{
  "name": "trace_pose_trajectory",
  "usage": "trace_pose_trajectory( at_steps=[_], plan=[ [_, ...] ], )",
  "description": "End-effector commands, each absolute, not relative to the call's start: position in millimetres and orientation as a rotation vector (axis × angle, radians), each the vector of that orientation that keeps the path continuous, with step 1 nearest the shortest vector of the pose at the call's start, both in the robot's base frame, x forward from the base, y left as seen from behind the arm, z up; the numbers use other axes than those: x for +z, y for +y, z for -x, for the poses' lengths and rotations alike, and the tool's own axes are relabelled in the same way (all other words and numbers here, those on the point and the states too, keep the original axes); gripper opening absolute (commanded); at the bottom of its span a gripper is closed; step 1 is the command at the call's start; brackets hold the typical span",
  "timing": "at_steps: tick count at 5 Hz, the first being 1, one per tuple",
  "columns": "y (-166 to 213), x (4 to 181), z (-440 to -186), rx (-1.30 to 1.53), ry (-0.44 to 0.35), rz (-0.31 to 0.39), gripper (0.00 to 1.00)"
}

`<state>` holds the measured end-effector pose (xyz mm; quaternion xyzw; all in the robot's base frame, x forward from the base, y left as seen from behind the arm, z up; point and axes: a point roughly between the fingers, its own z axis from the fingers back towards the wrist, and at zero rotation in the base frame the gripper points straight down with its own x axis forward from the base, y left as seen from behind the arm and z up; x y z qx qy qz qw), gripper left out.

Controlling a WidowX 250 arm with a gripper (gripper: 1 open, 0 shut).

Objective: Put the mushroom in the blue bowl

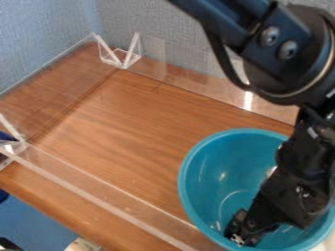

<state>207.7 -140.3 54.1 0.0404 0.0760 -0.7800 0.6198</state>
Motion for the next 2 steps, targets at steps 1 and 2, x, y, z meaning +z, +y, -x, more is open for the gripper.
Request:
trace_pose_trajectory(
  at_steps=[1,2],
  plan=[
    [-141.4,60.0,-218.4,-1.786,0.127,-0.102,1.00],
    [-138.7,55.4,-227.1,-1.786,0.129,-0.104,0.00]
  ],
)
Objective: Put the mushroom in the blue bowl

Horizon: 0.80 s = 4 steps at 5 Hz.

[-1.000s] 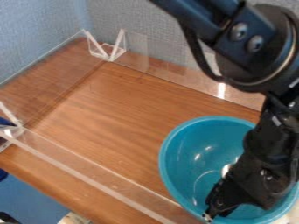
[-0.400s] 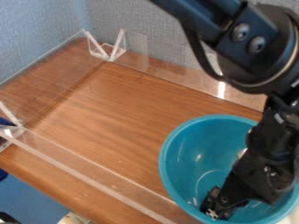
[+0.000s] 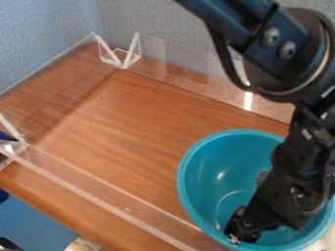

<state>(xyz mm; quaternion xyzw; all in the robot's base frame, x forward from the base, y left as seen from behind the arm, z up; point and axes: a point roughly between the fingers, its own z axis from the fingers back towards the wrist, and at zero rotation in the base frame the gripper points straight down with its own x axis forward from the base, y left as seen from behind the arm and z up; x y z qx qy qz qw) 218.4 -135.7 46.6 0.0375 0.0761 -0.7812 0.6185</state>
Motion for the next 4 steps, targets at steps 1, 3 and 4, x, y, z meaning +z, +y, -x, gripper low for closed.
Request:
trace_pose_trajectory(
  at_steps=[1,3,4],
  plan=[
    [-147.8,57.0,-229.7,-1.810,0.130,-0.106,0.00],
    [-163.4,62.7,-236.0,-1.855,0.126,-0.115,1.00],
    [-157.4,64.2,-238.7,-1.852,0.124,-0.114,1.00]
  ],
)
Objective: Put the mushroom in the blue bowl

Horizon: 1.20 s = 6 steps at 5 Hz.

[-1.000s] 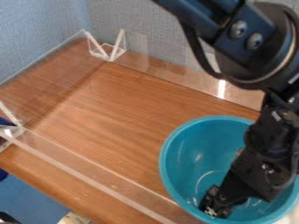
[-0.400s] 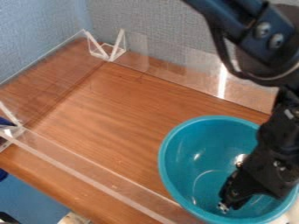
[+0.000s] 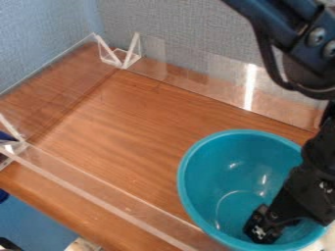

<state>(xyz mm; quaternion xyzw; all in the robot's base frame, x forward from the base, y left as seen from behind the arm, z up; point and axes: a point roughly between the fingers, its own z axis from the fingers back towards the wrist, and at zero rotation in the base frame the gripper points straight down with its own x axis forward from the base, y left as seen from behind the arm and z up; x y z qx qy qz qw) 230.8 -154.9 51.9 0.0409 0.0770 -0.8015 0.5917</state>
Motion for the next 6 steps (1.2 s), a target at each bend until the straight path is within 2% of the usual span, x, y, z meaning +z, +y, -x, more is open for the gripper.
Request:
trace_pose_trajectory(
  at_steps=[1,2,4,6],
  plan=[
    [-152.0,65.2,-241.3,-1.850,0.124,-0.113,1.00],
    [-145.2,65.7,-244.0,-1.840,0.125,-0.111,1.00],
    [-122.9,87.2,-235.6,-1.728,0.138,-0.101,1.00],
    [-106.4,87.3,-250.7,-1.779,0.149,-0.107,1.00]
  ],
)
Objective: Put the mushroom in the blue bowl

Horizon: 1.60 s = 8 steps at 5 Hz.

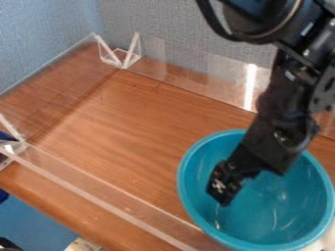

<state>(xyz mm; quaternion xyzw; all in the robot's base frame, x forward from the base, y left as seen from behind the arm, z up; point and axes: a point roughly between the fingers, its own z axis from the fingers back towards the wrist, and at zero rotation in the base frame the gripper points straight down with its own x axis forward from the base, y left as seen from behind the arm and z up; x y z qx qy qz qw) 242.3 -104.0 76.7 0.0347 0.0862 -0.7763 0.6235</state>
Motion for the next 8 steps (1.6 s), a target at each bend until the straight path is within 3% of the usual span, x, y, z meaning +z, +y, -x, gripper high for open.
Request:
trace_pose_trajectory(
  at_steps=[1,5,7,8],
  plan=[
    [-104.5,90.1,-257.7,-1.765,0.140,-0.106,1.00],
    [-108.5,100.5,-257.0,-1.678,0.095,-0.077,1.00],
    [-125.5,96.3,-247.2,-1.722,0.081,-0.073,1.00],
    [-122.7,85.1,-245.5,-1.649,0.080,-0.067,1.00]
  ],
)
